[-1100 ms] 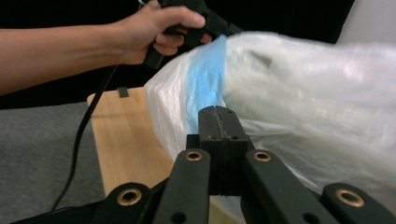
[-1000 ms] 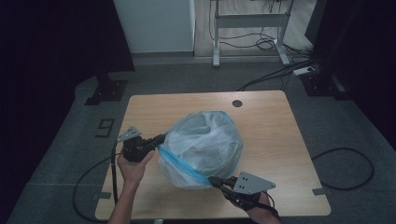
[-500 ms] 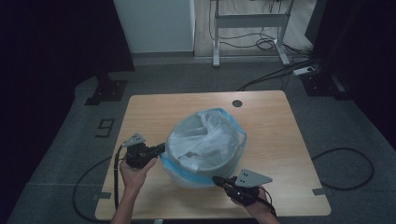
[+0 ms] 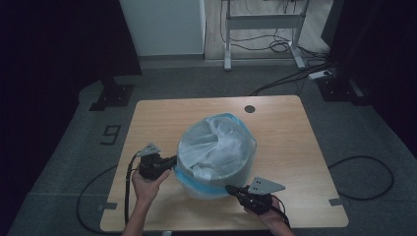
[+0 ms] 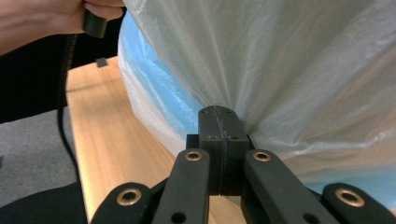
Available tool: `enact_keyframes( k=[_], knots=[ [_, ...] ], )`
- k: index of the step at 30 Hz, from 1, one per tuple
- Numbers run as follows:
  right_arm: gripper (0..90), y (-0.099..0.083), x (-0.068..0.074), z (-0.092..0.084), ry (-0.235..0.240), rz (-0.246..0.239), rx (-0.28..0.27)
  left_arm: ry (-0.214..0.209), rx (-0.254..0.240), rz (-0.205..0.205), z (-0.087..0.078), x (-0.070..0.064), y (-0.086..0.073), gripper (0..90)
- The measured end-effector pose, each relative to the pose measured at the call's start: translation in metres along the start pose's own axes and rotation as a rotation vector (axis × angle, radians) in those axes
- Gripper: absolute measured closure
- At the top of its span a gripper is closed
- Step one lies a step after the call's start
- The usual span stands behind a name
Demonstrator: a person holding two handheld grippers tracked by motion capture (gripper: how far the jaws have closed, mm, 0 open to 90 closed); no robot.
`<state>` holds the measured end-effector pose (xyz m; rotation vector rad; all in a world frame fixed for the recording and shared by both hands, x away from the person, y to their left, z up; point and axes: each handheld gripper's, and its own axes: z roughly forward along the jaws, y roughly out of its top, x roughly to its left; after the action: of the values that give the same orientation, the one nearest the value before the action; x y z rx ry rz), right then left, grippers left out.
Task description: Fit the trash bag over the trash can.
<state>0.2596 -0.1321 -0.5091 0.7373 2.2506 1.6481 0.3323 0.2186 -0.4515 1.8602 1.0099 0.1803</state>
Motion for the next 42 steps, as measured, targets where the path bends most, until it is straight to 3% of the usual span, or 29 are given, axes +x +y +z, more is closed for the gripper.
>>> enact_keyframes(
  k=[7, 11, 13, 18, 22, 25, 30, 33, 35, 40, 42],
  knots=[
    [88.3, -0.006, -0.006, 0.002, 0.006, 0.03, 0.007, -0.002, 0.049, -0.006, 0.013, -0.002, -0.005, 88.7],
    [81.1, -0.006, -0.006, -0.001, 0.007, 0.029, 0.0, 0.007, 0.041, -0.002, 0.011, -0.001, -0.004, 85.2],
    [69.7, -0.005, -0.005, -0.004, 0.003, 0.03, -0.013, 0.024, 0.01, 0.002, 0.004, -0.001, -0.004, 72.5],
    [52.0, -0.002, -0.005, -0.019, -0.011, 0.052, -0.072, 0.044, -0.086, 0.021, -0.025, 0.005, -0.004, 34.5],
    [46.2, -0.002, -0.009, -0.025, -0.022, 0.067, -0.094, 0.018, -0.131, 0.06, -0.045, 0.007, -0.002, 22.7],
    [44.9, -0.003, -0.011, -0.027, -0.027, 0.083, -0.103, -0.021, -0.143, 0.077, -0.05, 0.007, -0.002, 14.1],
    [44.8, -0.004, -0.008, -0.023, -0.023, 0.093, -0.099, -0.069, -0.128, 0.084, -0.043, 0.004, -0.002, 4.0],
    [45.0, -0.002, -0.005, -0.022, -0.02, 0.089, -0.093, -0.052, -0.133, 0.07, -0.041, 0.002, 0.001, 0.2],
    [45.2, -0.001, -0.005, -0.022, -0.019, 0.088, -0.092, -0.063, -0.154, 0.044, -0.042, 0.001, 0.005, 0.0],
    [45.6, 0.004, -0.002, -0.023, -0.019, 0.081, -0.09, -0.022, -0.132, 0.07, -0.043, -0.006, 0.012, 0.0],
    [45.7, 0.005, -0.001, -0.025, -0.018, 0.074, -0.091, -0.033, -0.152, 0.062, -0.048, -0.005, 0.012, 0.0]
  ],
)
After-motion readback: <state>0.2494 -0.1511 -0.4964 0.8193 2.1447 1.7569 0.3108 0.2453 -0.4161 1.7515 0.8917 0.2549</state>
